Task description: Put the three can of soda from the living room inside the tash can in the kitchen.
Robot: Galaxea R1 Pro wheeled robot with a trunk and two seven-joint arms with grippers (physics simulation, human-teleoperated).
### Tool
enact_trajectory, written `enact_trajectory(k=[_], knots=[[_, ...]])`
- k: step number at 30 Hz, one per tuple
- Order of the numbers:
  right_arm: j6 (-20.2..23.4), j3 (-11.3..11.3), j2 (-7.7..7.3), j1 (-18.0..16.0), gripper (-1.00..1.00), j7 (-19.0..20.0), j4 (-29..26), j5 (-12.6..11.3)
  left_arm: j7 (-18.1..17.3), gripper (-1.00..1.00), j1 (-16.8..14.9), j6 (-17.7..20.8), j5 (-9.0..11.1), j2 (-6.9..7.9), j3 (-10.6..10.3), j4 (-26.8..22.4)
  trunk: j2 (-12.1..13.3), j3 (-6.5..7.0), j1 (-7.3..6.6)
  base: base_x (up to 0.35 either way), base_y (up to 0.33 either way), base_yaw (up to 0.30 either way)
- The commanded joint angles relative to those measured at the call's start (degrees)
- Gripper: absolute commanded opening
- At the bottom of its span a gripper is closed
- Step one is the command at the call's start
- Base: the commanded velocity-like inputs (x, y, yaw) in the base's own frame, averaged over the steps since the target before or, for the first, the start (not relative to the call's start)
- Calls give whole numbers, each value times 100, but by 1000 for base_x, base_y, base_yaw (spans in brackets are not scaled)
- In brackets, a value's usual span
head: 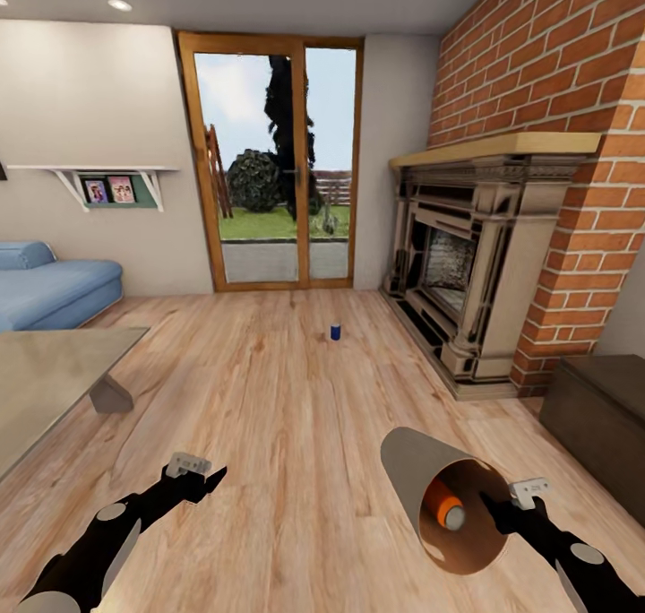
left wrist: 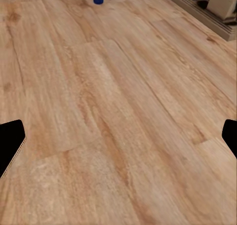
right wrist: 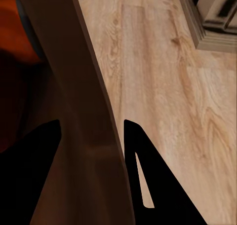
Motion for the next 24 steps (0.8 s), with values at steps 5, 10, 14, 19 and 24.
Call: enact_trajectory(k=[5,10,14,19,24], knots=[[0,-23,-3,-4,-100,16,-16,-52,5,100,0,0,0,-13,0,2,0,1,0,323,63,0],[0,-19,-1,-4,-100,9,-20,-52,6,100,0,0,-5,-17,0,3,0,1,0,324,19,0],[0,-13,6,-4,-100,10,-20,-52,10,100,0,-6,4,-18,0,110,0,1,0,324,3,0],[27,4,9,-4,-100,5,-20,-52,72,100,0,-8,6,-18,0,154,0,1,0,324,1,-87],[369,4,11,-12,-100,0,-16,-120,143,100,0,-8,-6,-18,0,167,0,1,0,324,0,-215]])
